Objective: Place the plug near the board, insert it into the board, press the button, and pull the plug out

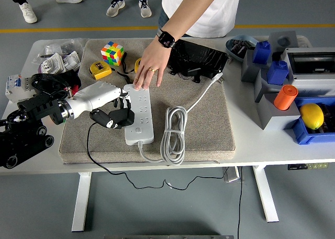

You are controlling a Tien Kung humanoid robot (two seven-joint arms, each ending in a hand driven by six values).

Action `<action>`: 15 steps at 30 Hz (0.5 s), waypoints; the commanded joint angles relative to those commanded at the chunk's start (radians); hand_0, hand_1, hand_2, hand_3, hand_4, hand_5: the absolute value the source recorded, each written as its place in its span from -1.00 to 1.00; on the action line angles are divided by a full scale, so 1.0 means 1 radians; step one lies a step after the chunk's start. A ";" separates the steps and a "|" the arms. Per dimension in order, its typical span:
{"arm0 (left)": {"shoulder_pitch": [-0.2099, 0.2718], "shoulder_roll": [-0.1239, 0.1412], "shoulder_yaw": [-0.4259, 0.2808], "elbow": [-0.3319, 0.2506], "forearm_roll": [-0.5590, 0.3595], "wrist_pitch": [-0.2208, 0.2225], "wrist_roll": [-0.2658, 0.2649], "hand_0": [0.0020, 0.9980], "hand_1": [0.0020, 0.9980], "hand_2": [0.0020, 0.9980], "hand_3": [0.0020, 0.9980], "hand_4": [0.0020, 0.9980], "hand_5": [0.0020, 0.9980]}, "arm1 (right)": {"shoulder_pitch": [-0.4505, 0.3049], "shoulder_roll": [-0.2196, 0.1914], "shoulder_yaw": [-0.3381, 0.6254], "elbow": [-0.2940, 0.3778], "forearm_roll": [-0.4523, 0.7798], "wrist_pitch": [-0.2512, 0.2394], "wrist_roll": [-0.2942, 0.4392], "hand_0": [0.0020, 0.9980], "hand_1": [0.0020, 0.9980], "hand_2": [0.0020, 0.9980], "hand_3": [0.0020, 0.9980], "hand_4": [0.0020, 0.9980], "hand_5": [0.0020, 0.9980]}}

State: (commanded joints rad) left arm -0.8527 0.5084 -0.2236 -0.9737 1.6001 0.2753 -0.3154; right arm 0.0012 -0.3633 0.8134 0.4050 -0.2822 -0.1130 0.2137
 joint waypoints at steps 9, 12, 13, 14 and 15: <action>0.001 0.003 0.005 0.014 0.003 0.002 -0.003 -0.15 -0.16 -0.13 0.06 0.78 -0.89 | -0.002 0.000 0.004 0.002 -0.001 0.000 0.000 0.42 0.43 0.43 0.21 1.00 0.23; 0.002 0.004 0.007 0.019 0.004 0.001 -0.004 -0.15 -0.16 -0.13 0.06 0.78 -0.89 | -0.002 0.000 0.005 0.002 -0.002 0.000 0.000 0.42 0.43 0.43 0.21 1.00 0.23; 0.003 0.004 0.007 0.019 0.005 0.003 -0.005 -0.15 -0.16 -0.13 0.06 0.78 -0.89 | -0.002 0.000 0.005 0.002 -0.003 0.000 0.001 0.42 0.43 0.43 0.21 1.00 0.23; 0.003 0.004 0.007 0.018 0.002 0.001 -0.005 -0.15 -0.16 -0.13 0.06 0.78 -0.89 | -0.002 -0.001 0.006 0.003 -0.004 0.000 0.001 0.42 0.43 0.43 0.21 1.00 0.23; 0.003 0.004 0.008 0.017 0.001 0.002 -0.005 -0.15 -0.16 -0.13 0.06 0.78 -0.89 | -0.002 -0.001 0.005 0.003 -0.004 0.000 0.001 0.42 0.43 0.43 0.21 1.00 0.23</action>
State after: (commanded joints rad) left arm -0.8497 0.5124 -0.2157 -0.9571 1.6010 0.2771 -0.3204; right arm -0.0005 -0.3638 0.8188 0.4077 -0.2860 -0.1129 0.2143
